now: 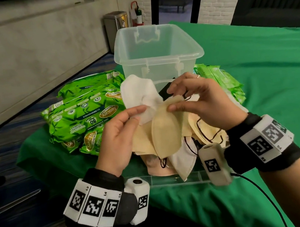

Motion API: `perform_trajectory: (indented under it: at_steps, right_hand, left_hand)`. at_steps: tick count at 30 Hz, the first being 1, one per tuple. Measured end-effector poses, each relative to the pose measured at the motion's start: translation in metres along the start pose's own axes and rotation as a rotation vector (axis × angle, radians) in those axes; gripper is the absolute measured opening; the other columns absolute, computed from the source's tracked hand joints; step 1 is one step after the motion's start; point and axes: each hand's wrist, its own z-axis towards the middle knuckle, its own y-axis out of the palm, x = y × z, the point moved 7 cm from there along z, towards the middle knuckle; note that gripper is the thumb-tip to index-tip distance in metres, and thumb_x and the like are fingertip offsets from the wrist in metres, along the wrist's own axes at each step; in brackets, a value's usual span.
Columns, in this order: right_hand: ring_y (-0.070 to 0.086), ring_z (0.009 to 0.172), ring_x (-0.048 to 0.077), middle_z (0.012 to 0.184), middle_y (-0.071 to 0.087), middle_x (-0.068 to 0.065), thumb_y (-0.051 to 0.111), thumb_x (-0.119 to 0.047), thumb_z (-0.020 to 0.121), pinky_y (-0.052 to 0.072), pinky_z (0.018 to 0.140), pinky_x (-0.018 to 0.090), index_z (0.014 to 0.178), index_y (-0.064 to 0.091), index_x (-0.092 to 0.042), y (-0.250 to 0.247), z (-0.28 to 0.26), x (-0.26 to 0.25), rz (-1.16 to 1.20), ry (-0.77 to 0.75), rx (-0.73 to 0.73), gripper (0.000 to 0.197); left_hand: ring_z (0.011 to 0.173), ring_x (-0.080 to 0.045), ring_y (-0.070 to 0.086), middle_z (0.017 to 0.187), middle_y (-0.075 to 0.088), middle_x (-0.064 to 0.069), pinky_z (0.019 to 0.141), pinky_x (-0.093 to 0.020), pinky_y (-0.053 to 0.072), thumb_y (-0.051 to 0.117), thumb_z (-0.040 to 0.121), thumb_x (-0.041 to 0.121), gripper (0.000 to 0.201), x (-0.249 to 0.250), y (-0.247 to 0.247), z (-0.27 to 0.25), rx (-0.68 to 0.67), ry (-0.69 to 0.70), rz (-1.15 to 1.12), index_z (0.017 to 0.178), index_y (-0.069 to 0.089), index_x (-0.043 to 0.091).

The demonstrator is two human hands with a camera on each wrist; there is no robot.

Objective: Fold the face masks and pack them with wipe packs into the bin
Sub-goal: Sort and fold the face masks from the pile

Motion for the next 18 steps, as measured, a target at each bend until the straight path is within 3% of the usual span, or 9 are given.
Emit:
perform_trajectory:
  at_steps: [2,4,7,13,18]
  right_hand:
    - [0.058,0.080,0.007,0.085,0.067,-0.006,0.074,-0.020,0.069,0.040,0.075,0.022,0.067,0.058,-0.030,-0.016,-0.001,0.010,0.051,0.068,0.074,0.019]
    - [0.056,0.070,0.006,0.071,0.064,-0.014,0.075,-0.021,0.070,0.041,0.069,0.028,0.068,0.057,-0.028,-0.030,-0.002,0.019,0.146,0.123,0.143,0.019]
    - [0.051,0.062,0.007,0.062,0.058,-0.011,0.071,-0.018,0.071,0.041,0.060,0.021,0.070,0.051,-0.015,-0.043,-0.005,0.021,0.240,0.131,0.231,0.020]
    - [0.053,0.055,-0.002,0.058,0.060,-0.014,0.066,-0.006,0.077,0.044,0.055,0.012,0.074,0.053,-0.011,-0.040,0.002,0.008,0.311,0.122,0.237,0.014]
    - [0.056,0.060,0.003,0.068,0.060,-0.007,0.066,-0.009,0.077,0.048,0.059,0.017,0.074,0.054,-0.012,-0.018,0.012,0.000,0.384,0.114,0.145,0.013]
  left_hand:
    - [0.088,0.006,0.061,0.096,0.068,0.012,0.076,-0.009,0.045,0.055,0.090,0.003,0.024,-0.001,-0.009,0.003,0.079,0.001,0.008,0.094,0.067,0.023]
    - [0.078,0.004,0.062,0.090,0.068,0.008,0.070,-0.011,0.049,0.058,0.087,-0.001,0.026,-0.003,-0.013,0.004,0.120,-0.010,0.005,0.094,0.066,0.023]
    - [0.079,-0.002,0.064,0.089,0.069,0.006,0.075,-0.019,0.053,0.062,0.083,-0.004,0.031,-0.003,-0.014,0.004,0.132,0.008,0.047,0.092,0.067,0.026]
    - [0.096,0.001,0.063,0.096,0.069,0.015,0.082,-0.012,0.046,0.062,0.079,-0.011,0.047,0.002,0.002,0.002,-0.010,0.083,0.133,0.095,0.063,0.032]
    - [0.100,0.001,0.062,0.101,0.069,0.022,0.085,-0.015,0.047,0.067,0.069,0.008,0.055,0.008,0.019,-0.003,-0.128,0.107,0.091,0.112,0.050,0.039]
